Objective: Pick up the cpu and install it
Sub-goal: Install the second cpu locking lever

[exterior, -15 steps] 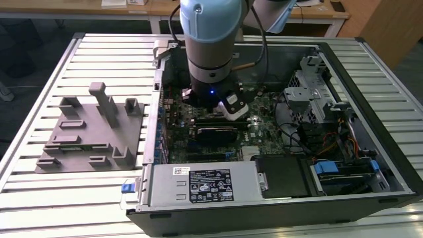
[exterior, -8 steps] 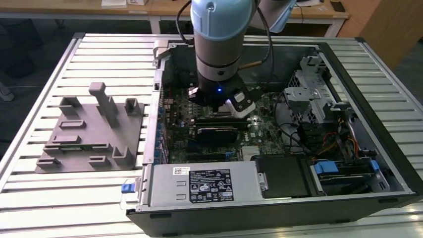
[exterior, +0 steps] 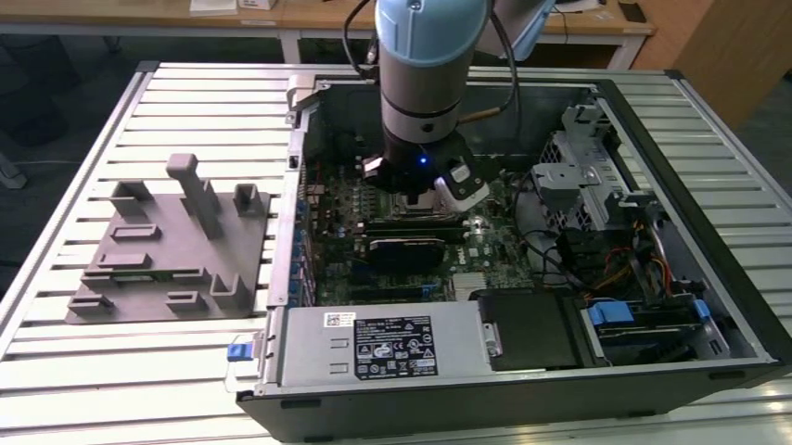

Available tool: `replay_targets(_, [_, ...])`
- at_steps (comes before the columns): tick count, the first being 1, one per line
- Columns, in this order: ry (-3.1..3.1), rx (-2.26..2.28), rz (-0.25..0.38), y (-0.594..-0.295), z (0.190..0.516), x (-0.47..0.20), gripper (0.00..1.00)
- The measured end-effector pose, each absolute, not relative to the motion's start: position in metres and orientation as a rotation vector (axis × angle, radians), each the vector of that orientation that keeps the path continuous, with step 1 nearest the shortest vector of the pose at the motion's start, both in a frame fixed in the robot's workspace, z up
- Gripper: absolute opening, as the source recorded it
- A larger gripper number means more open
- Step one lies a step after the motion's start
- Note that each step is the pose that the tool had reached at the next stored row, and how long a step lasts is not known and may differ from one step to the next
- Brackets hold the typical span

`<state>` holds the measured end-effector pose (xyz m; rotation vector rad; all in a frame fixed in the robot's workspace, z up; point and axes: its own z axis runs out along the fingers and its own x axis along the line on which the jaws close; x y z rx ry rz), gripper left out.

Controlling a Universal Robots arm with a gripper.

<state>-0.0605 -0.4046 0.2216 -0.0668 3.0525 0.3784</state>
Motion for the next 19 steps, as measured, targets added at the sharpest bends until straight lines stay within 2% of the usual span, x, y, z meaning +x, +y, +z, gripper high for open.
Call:
replay_targets(9, [3.057,-0.062,0.343,-0.394,0.221,-0.049,0.11])
replay_targets(19, [3.067,-0.061,0.256,-0.377,0.221,-0.047,0.11])
